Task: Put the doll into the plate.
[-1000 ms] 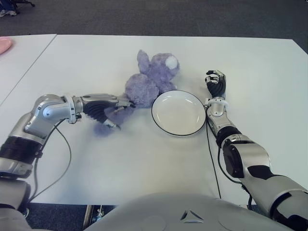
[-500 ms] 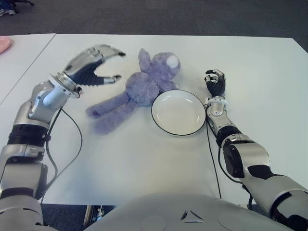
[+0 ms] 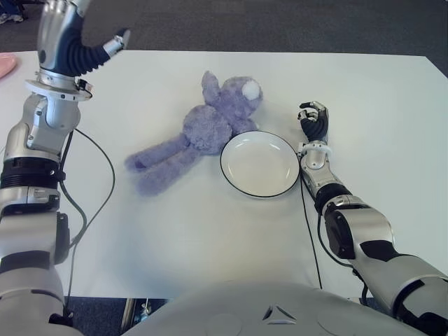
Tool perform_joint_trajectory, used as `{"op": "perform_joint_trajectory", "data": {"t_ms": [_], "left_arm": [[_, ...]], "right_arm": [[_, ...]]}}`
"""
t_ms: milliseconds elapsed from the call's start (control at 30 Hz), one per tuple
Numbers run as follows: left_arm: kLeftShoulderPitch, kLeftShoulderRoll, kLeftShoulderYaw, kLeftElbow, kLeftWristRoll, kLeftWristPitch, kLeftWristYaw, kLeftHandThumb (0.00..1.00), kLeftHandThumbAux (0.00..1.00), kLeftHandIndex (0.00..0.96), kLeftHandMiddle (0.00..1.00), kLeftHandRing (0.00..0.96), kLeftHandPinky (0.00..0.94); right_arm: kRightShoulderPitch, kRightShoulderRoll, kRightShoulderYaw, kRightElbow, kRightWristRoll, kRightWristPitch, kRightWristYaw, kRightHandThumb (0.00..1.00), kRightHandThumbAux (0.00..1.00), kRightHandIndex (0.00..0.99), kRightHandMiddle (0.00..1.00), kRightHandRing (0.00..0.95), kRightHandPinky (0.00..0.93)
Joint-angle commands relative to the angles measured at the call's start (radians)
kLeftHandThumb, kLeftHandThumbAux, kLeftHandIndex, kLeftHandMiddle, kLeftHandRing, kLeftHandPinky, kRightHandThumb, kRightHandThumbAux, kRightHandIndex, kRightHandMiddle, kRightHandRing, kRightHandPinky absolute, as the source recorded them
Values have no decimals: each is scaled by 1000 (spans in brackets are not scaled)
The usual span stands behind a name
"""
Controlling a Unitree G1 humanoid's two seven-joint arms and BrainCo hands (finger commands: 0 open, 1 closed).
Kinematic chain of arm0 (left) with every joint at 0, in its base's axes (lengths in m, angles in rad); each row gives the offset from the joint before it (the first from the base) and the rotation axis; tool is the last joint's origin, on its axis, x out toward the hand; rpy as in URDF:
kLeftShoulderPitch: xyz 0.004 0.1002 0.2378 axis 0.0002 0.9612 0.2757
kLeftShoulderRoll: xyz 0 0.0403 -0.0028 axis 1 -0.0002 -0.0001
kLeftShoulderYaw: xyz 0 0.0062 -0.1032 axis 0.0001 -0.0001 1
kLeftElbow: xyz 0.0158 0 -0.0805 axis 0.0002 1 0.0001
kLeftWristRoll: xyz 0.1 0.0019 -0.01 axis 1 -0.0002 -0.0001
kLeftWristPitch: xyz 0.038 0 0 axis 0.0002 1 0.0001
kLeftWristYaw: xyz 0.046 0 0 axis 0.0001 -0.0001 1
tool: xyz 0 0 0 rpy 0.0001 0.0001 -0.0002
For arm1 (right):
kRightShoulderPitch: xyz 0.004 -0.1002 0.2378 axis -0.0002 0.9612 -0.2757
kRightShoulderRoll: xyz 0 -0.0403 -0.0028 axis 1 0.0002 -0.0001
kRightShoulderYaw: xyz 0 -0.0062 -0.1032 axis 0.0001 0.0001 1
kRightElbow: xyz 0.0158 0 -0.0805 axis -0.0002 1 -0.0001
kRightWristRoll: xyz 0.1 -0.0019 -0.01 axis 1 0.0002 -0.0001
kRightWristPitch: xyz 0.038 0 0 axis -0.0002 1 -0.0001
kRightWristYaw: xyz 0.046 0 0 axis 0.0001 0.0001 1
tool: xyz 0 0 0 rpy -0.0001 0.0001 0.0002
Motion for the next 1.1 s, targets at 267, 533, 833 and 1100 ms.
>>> {"op": "perform_joint_trajectory", "data": {"t_ms": [267, 533, 833, 1100], "left_arm": [[-94, -280, -144, 150, 24, 109, 6, 178, 465, 96, 89, 64, 35], [-98, -412, -216, 194, -119, 184, -342, 97, 393, 20, 10, 5, 1], [-59, -478, -281, 217, -203, 187, -640, 20, 378, 0, 0, 0, 0], [46, -438, -318, 153, -280, 195, -890, 0, 446, 0, 0, 0, 0]], "right_arm": [[185, 56, 4, 122, -15, 71, -2, 981, 692, 431, 276, 487, 390], [190, 58, 24, 122, -38, 70, -37, 999, 691, 434, 274, 515, 362], [195, 61, 31, 123, -52, 61, -74, 1000, 684, 438, 282, 472, 412], [195, 60, 63, 123, -85, 80, -113, 1000, 689, 436, 253, 502, 374]]}}
